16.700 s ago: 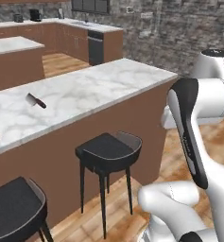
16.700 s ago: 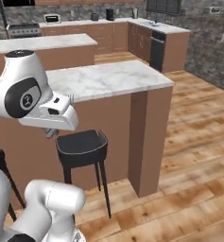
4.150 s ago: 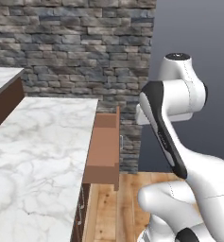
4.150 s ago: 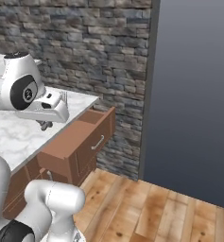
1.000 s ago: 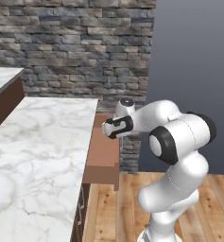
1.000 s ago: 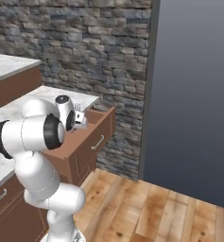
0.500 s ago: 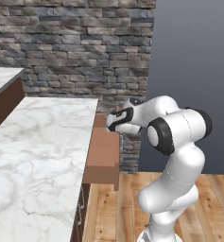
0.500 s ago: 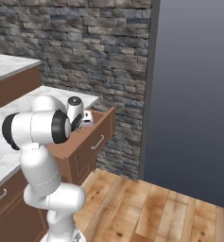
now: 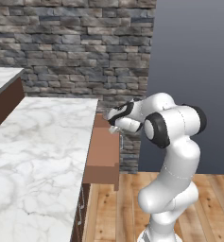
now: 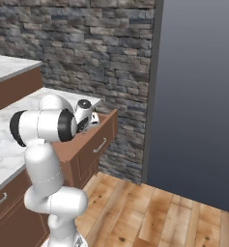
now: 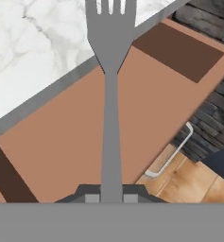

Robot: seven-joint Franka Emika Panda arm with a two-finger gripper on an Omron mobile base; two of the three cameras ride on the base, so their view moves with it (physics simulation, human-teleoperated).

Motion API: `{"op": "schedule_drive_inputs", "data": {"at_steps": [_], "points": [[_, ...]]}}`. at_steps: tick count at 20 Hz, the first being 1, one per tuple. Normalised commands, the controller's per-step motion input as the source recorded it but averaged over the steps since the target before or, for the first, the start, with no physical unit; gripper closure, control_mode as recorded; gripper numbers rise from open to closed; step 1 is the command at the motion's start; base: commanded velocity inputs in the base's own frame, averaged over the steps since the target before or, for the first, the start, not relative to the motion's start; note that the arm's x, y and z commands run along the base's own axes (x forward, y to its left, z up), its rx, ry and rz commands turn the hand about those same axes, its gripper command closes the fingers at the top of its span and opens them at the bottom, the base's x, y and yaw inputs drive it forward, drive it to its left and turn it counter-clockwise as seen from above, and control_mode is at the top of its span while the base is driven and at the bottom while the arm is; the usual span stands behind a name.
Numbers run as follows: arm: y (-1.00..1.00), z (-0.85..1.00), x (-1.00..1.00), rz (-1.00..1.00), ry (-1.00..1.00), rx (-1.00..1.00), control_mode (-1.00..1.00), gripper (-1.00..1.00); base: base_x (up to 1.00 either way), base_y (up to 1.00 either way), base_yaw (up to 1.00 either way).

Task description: Pick up the metallic utensils from the counter and place them in the open drawer. Make sure not to pick up any wooden utensils.

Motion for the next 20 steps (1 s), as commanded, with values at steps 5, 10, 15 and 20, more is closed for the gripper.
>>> {"op": "schedule_drive_inputs", "data": {"at_steps": [5,10,15,20], "points": [[0.06,-0.01,0.28,-0.02,0.02,0.0,-1.0,1.0,0.0,0.0,0.0],[0.23,-0.07,0.26,-0.02,0.0,0.0,-1.0,1.0,0.0,0.0,0.0],[0.05,-0.34,0.21,-0.02,-0.07,0.0,-1.0,1.0,0.0,0.0,0.0],[0.03,-0.07,0.21,-0.2,0.0,0.0,-1.0,1.0,0.0,0.0,0.0]]}}
